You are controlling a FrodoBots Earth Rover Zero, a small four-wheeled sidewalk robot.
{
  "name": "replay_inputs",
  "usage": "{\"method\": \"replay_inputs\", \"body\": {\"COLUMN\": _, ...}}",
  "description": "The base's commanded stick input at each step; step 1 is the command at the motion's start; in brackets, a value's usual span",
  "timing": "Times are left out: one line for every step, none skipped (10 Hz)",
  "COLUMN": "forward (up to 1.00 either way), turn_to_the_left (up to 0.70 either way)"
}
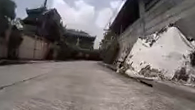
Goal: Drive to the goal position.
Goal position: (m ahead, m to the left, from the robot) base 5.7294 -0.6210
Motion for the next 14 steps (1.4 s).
{"method": "replay_inputs", "body": {"forward": 0.50, "turn_to_the_left": 0.01}}
{"method": "replay_inputs", "body": {"forward": 0.50, "turn_to_the_left": 0.01}}
{"method": "replay_inputs", "body": {"forward": 0.50, "turn_to_the_left": 0.01}}
{"method": "replay_inputs", "body": {"forward": 0.50, "turn_to_the_left": 0.01}}
{"method": "replay_inputs", "body": {"forward": 0.50, "turn_to_the_left": 0.01}}
{"method": "replay_inputs", "body": {"forward": 0.50, "turn_to_the_left": 0.01}}
{"method": "replay_inputs", "body": {"forward": 0.50, "turn_to_the_left": 0.01}}
{"method": "replay_inputs", "body": {"forward": 0.50, "turn_to_the_left": 0.01}}
{"method": "replay_inputs", "body": {"forward": 0.50, "turn_to_the_left": 0.01}}
{"method": "replay_inputs", "body": {"forward": 0.50, "turn_to_the_left": 0.01}}
{"method": "replay_inputs", "body": {"forward": 0.50, "turn_to_the_left": 0.01}}
{"method": "replay_inputs", "body": {"forward": 0.50, "turn_to_the_left": 0.01}}
{"method": "replay_inputs", "body": {"forward": 0.50, "turn_to_the_left": 0.01}}
{"method": "replay_inputs", "body": {"forward": 0.50, "turn_to_the_left": 0.01}}
